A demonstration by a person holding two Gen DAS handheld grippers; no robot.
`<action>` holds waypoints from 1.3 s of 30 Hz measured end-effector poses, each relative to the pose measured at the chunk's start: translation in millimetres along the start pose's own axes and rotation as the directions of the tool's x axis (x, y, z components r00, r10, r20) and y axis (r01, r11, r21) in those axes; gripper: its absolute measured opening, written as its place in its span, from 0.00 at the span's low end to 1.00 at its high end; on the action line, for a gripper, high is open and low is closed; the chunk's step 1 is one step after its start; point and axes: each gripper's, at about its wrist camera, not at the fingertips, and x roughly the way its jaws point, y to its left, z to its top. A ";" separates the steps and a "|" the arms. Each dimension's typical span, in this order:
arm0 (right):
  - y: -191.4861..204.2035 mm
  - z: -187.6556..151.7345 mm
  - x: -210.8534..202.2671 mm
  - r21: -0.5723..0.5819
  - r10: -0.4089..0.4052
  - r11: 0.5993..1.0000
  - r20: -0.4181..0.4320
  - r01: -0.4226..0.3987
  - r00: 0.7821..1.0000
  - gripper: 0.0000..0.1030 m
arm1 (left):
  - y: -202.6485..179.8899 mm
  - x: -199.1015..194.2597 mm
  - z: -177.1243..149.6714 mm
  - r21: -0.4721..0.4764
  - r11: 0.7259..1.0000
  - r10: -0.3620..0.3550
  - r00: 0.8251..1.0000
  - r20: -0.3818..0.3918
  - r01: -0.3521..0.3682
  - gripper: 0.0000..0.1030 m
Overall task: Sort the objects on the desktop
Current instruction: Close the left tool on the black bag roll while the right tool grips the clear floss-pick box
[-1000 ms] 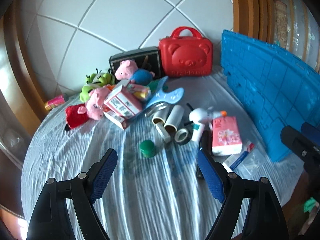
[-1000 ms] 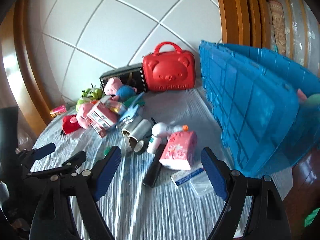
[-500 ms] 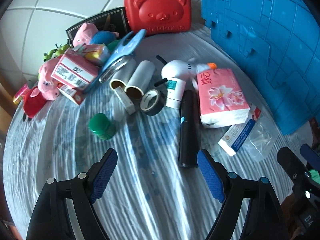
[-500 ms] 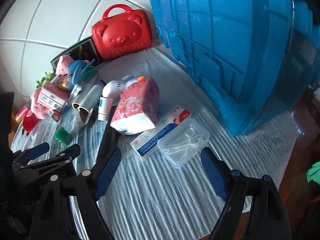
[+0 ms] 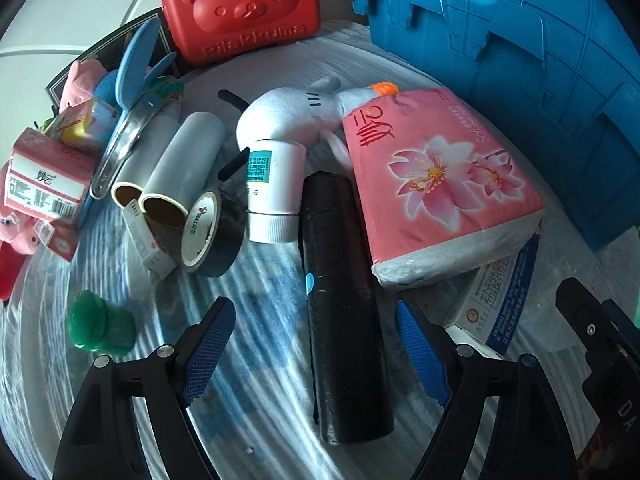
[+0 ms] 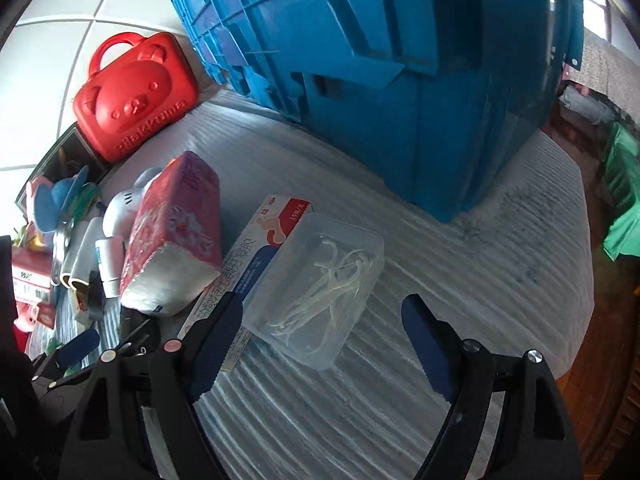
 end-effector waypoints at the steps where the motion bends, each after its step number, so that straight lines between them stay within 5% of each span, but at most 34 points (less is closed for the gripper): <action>1: 1.8 0.7 3.2 0.003 -0.005 1.000 -0.002 0.005 1.000 0.80 | -0.3 3.8 1.1 0.001 1.000 -0.002 1.000 -0.006 0.002 0.80; 12: 13.9 9.7 30.2 0.008 -0.038 0.999 -0.035 0.038 0.999 0.80 | -3.7 16.9 15.3 -0.004 0.999 -0.049 0.999 -0.003 0.049 0.79; 16: 11.9 10.4 30.2 0.007 -0.027 1.000 -0.052 0.027 0.998 0.78 | -12.3 10.5 14.4 0.013 0.996 -0.089 0.996 -0.004 0.089 0.50; 18: 10.1 8.8 29.1 0.008 -0.020 1.000 -0.059 0.020 0.998 0.78 | -15.6 7.4 14.4 0.017 0.997 -0.075 0.997 -0.004 0.075 0.50; 22: 4.6 8.7 28.9 -0.008 -0.016 1.000 -0.061 0.015 0.998 0.78 | -12.2 13.5 16.8 -0.021 1.000 -0.019 1.000 -0.002 0.019 0.82; 26: 0.6 10.8 29.3 -0.021 -0.001 1.000 -0.057 0.000 0.998 0.78 | -12.9 10.3 9.8 -0.024 0.999 -0.040 0.999 -0.008 0.039 0.80; 28: -1.1 10.4 26.0 -0.040 -0.010 0.999 -0.066 0.007 0.998 0.78 | -13.4 8.2 6.0 -0.024 0.998 -0.053 0.999 -0.010 0.052 0.61; 30: -3.0 7.7 26.8 -0.068 -0.040 0.997 -0.103 0.033 0.994 0.68 | -13.9 6.1 2.2 -0.024 0.998 -0.066 0.998 -0.013 0.065 0.54; 31: -4.5 6.0 26.3 -0.081 -0.056 0.996 -0.106 0.047 0.993 0.61 | -14.2 5.0 0.3 -0.024 0.997 -0.072 0.997 -0.015 0.072 0.54; 35: -5.4 8.0 27.0 -0.083 -0.059 0.995 -0.096 0.051 0.994 0.60 | -16.8 5.8 1.1 -0.030 0.997 -0.066 0.998 -0.008 0.066 0.59; 37: -4.6 9.3 28.8 -0.084 -0.058 0.995 -0.086 0.051 0.995 0.60 | -16.6 9.3 4.1 -0.040 0.998 -0.052 0.999 -0.006 0.051 0.75; 39: -2.6 8.5 31.0 -0.097 -0.068 0.993 -0.074 0.060 0.995 0.61 | -13.4 12.6 4.7 -0.062 0.997 -0.052 0.999 0.002 0.052 0.80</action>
